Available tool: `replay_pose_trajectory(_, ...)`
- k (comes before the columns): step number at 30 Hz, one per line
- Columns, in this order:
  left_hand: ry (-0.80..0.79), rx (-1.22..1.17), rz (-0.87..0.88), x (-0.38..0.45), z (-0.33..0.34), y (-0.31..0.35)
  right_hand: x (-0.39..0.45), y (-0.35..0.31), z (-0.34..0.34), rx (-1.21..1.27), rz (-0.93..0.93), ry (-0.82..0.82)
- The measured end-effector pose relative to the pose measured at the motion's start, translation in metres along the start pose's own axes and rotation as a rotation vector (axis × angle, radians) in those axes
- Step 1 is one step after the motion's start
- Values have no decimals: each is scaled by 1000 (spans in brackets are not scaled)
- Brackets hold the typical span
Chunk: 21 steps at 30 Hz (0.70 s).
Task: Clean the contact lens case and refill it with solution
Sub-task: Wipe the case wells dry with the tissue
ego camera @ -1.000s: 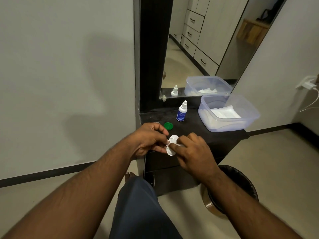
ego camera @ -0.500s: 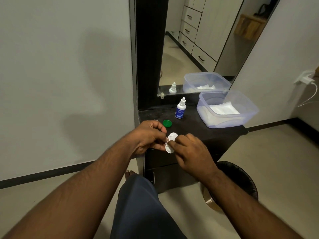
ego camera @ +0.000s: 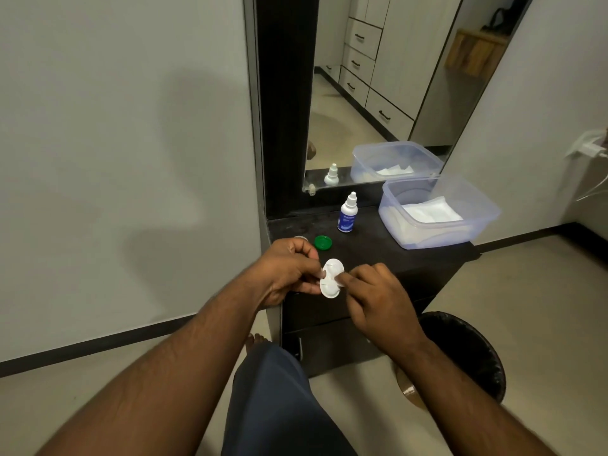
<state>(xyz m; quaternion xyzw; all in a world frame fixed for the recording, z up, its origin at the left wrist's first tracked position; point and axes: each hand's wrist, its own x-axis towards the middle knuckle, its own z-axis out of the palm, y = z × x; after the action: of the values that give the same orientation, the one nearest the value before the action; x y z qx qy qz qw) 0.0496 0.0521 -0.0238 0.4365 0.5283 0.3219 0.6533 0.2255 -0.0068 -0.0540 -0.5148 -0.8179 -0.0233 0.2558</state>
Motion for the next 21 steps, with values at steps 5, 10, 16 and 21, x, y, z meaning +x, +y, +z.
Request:
replay_pose_trajectory(5,39,-25,-9,2,0,-1,-7,-5,7,91,113,72)
replay_pose_trajectory(10,39,-55,-2,3,-1,-4,-7,-9,13,131,164,159)
replay_pose_trajectory(16,24,-80,-23,0,1,0,-2,-9,15,108,128,205)
replay_pose_trajectory(21,3,-51,-21,0,1,0,-5,-6,19,80,134,224)
